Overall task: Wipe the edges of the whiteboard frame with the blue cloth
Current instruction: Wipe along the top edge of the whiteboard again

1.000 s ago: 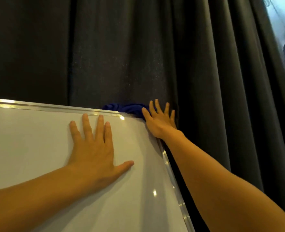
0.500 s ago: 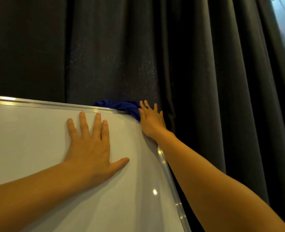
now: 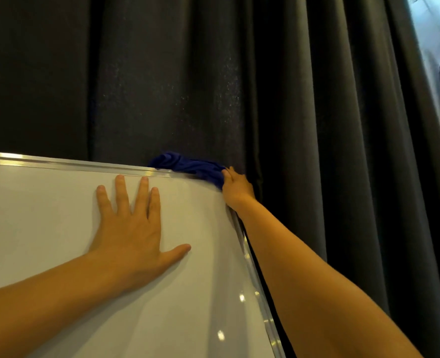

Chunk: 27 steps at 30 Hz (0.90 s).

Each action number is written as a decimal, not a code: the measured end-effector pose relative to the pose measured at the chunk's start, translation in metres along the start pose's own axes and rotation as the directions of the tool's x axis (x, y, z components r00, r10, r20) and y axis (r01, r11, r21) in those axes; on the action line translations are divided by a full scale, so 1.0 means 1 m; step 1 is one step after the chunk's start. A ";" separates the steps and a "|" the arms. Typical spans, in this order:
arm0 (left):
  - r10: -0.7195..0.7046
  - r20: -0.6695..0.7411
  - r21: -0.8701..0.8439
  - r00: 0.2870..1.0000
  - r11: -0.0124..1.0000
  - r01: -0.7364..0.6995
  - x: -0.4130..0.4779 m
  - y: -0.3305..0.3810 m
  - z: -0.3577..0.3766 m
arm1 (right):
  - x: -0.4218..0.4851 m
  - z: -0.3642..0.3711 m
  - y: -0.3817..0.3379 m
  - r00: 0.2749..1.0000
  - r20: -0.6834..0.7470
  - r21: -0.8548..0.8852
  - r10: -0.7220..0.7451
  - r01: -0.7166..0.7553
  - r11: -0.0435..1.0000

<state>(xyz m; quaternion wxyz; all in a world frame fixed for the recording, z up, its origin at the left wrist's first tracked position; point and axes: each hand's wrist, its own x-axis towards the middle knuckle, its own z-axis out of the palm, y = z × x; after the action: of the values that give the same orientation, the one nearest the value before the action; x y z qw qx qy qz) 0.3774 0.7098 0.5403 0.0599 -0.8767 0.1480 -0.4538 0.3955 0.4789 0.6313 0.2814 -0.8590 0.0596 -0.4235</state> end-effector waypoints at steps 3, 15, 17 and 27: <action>-0.003 0.003 -0.015 1.000 1.000 0.003 -0.004 -0.003 -0.003 | -0.015 0.000 0.008 0.990 0.006 0.381 0.143 -0.135 0.915; 0.279 0.306 -0.192 0.910 0.955 -0.228 -0.107 -0.027 -0.057 | -0.203 -0.098 -0.005 0.800 0.404 -0.741 0.444 0.001 0.672; 0.353 0.290 -0.378 0.889 0.896 -0.232 -0.129 -0.017 -0.077 | -0.226 -0.119 -0.028 0.820 0.420 -0.645 0.389 -0.032 0.764; 0.704 0.223 -0.871 0.675 -0.167 0.462 -0.271 0.043 -0.143 | -0.403 -0.160 -0.092 0.847 0.490 0.059 0.206 -0.268 0.962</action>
<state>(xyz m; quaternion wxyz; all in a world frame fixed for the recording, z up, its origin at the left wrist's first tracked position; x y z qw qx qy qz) 0.1048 0.7587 0.4023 -0.5208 -0.6564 0.4983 0.2226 0.0061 0.6236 0.4780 0.3910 -0.9034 0.0672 -0.1627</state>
